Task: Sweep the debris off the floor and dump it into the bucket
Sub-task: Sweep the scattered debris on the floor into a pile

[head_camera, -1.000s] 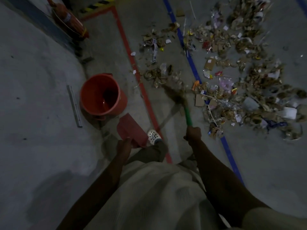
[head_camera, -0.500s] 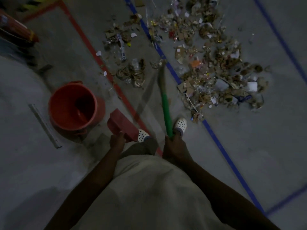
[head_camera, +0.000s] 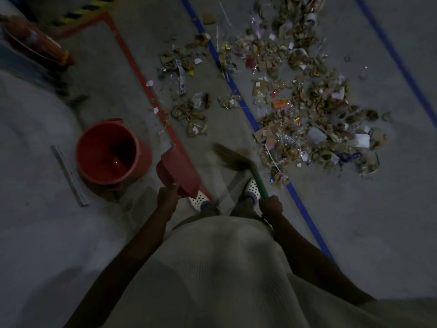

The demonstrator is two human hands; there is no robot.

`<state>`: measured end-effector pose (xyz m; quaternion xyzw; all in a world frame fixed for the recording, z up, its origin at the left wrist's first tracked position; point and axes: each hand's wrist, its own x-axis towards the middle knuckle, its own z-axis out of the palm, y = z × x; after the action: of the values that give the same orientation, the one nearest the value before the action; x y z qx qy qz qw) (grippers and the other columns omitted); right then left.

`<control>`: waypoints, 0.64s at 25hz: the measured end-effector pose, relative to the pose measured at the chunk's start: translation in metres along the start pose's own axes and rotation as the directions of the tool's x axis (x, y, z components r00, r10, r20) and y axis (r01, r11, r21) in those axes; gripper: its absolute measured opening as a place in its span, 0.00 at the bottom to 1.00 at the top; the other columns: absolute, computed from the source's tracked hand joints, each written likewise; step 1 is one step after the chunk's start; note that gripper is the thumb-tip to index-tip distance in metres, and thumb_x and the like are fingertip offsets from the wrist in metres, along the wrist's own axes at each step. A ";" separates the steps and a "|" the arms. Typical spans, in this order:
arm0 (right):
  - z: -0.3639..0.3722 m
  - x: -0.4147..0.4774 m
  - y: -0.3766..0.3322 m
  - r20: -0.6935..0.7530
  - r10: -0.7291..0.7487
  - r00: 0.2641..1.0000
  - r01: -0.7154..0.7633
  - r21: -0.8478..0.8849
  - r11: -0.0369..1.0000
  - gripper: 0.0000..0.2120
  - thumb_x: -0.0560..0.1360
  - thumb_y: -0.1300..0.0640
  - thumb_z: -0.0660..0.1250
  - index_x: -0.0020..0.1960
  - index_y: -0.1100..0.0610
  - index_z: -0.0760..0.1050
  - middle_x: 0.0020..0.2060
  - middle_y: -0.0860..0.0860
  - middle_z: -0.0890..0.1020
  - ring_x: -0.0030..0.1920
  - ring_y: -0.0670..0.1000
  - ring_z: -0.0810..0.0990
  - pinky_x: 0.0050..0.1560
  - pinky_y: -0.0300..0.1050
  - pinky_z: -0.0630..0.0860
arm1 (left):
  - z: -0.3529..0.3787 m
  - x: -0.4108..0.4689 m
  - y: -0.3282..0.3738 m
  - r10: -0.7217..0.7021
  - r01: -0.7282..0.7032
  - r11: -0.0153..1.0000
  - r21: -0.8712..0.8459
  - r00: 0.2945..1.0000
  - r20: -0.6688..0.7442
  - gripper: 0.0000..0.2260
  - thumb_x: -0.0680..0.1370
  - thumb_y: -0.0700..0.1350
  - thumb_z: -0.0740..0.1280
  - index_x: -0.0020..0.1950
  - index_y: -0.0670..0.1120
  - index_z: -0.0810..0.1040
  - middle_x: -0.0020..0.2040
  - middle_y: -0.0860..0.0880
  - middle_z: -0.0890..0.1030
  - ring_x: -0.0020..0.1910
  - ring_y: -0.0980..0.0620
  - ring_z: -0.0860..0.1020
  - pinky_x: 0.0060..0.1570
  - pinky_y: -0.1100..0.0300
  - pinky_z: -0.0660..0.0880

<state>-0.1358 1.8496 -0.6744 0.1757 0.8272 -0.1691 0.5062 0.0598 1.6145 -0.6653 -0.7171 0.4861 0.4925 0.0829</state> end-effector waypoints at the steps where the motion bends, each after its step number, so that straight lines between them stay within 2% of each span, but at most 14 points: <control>1: -0.007 0.004 -0.004 0.009 0.012 1.000 -0.013 0.063 0.998 0.22 0.81 0.51 0.66 0.68 0.65 0.69 0.63 0.62 0.77 0.61 0.61 0.80 0.64 0.57 0.77 | 0.001 -0.005 -0.001 -0.013 0.012 1.000 -0.021 1.000 -0.016 0.25 0.80 0.55 0.64 0.55 0.31 0.79 0.46 0.35 0.82 0.40 0.40 0.78 0.39 0.55 0.68; 3: -0.015 0.003 -0.014 0.004 0.002 1.000 -0.003 0.146 0.989 0.22 0.80 0.55 0.67 0.69 0.65 0.67 0.64 0.62 0.76 0.62 0.62 0.79 0.65 0.57 0.77 | 0.005 -0.012 -0.003 -0.050 0.047 0.997 -0.062 0.998 -0.047 0.24 0.80 0.55 0.64 0.52 0.32 0.79 0.40 0.39 0.78 0.32 0.46 0.72 0.32 0.58 0.65; 6: -0.023 -0.001 -0.031 -0.018 -0.121 0.992 0.122 0.245 0.962 0.19 0.82 0.56 0.62 0.69 0.64 0.68 0.62 0.62 0.77 0.59 0.63 0.80 0.61 0.59 0.78 | 0.016 -0.021 0.000 -0.088 0.077 0.990 -0.119 0.992 -0.087 0.19 0.81 0.53 0.62 0.48 0.36 0.79 0.32 0.44 0.74 0.26 0.48 0.68 0.26 0.61 0.61; 8: -0.027 -0.004 -0.043 -0.008 -0.198 0.980 0.188 0.353 0.916 0.16 0.81 0.53 0.62 0.64 0.63 0.72 0.54 0.61 0.81 0.50 0.61 0.83 0.48 0.59 0.83 | 0.025 -0.025 0.005 -0.106 0.089 0.982 -0.168 0.989 -0.099 0.20 0.82 0.51 0.61 0.54 0.33 0.79 0.34 0.43 0.74 0.26 0.48 0.68 0.26 0.61 0.60; 9: -0.029 -0.008 -0.051 0.013 -0.237 0.971 0.212 0.399 0.892 0.15 0.80 0.51 0.64 0.58 0.62 0.75 0.46 0.59 0.82 0.42 0.58 0.83 0.38 0.54 0.83 | 0.030 -0.027 0.009 -0.112 0.092 0.979 -0.183 0.988 -0.106 0.22 0.82 0.51 0.60 0.56 0.31 0.78 0.35 0.42 0.75 0.27 0.47 0.69 0.26 0.61 0.62; 10: -0.031 -0.012 -0.059 0.052 -0.280 0.959 0.232 0.429 0.873 0.16 0.80 0.47 0.66 0.51 0.61 0.75 0.38 0.56 0.80 0.33 0.54 0.81 0.29 0.47 0.79 | 0.034 -0.029 0.012 -0.110 0.086 0.976 -0.200 0.987 -0.115 0.23 0.82 0.51 0.60 0.59 0.30 0.77 0.37 0.40 0.77 0.29 0.44 0.72 0.26 0.58 0.66; 11: -0.030 -0.016 -0.066 0.088 -0.320 0.943 0.253 0.433 0.865 0.18 0.79 0.43 0.67 0.46 0.59 0.75 0.32 0.54 0.77 0.26 0.50 0.77 0.23 0.42 0.73 | 0.038 -0.031 0.016 -0.110 0.081 0.972 -0.221 0.987 -0.119 0.25 0.82 0.52 0.60 0.63 0.30 0.75 0.43 0.36 0.80 0.36 0.38 0.78 0.31 0.51 0.74; 12: -0.028 -0.020 -0.073 0.112 -0.353 0.929 0.277 0.421 0.864 0.21 0.78 0.40 0.67 0.42 0.58 0.75 0.29 0.52 0.76 0.22 0.48 0.74 0.21 0.39 0.70 | 0.042 -0.034 0.019 -0.116 0.083 0.966 -0.244 0.986 -0.122 0.25 0.82 0.53 0.60 0.66 0.31 0.74 0.53 0.33 0.80 0.49 0.32 0.80 0.44 0.42 0.78; 13: -0.026 -0.024 -0.080 0.143 -0.368 0.919 0.287 0.399 0.871 0.22 0.78 0.39 0.67 0.40 0.58 0.75 0.28 0.52 0.76 0.19 0.47 0.73 0.20 0.37 0.69 | 0.045 -0.039 0.023 -0.132 0.096 0.959 -0.268 0.984 -0.119 0.26 0.82 0.54 0.59 0.68 0.33 0.72 0.62 0.32 0.77 0.60 0.31 0.77 0.57 0.39 0.75; 14: -0.021 -0.026 -0.086 0.184 -0.384 0.905 0.294 0.381 0.876 0.22 0.79 0.39 0.67 0.41 0.59 0.75 0.28 0.52 0.76 0.18 0.46 0.73 0.20 0.37 0.69 | 0.047 -0.042 0.026 -0.132 0.094 0.952 -0.290 0.985 -0.115 0.26 0.83 0.54 0.59 0.69 0.34 0.72 0.66 0.32 0.75 0.65 0.32 0.74 0.64 0.39 0.71; 16: -0.004 -0.030 -0.097 0.300 -0.401 0.866 0.295 0.341 0.893 0.19 0.80 0.42 0.67 0.45 0.59 0.75 0.27 0.52 0.75 0.18 0.46 0.71 0.21 0.38 0.68 | 0.043 -0.043 0.029 -0.115 0.068 0.941 -0.331 0.985 -0.126 0.25 0.83 0.53 0.58 0.69 0.33 0.73 0.67 0.33 0.75 0.63 0.36 0.76 0.65 0.40 0.70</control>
<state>-0.1704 1.7627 -0.6363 0.0588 0.7044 -0.4048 0.5801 0.0083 1.6519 -0.6431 -0.7764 0.3690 0.5086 -0.0488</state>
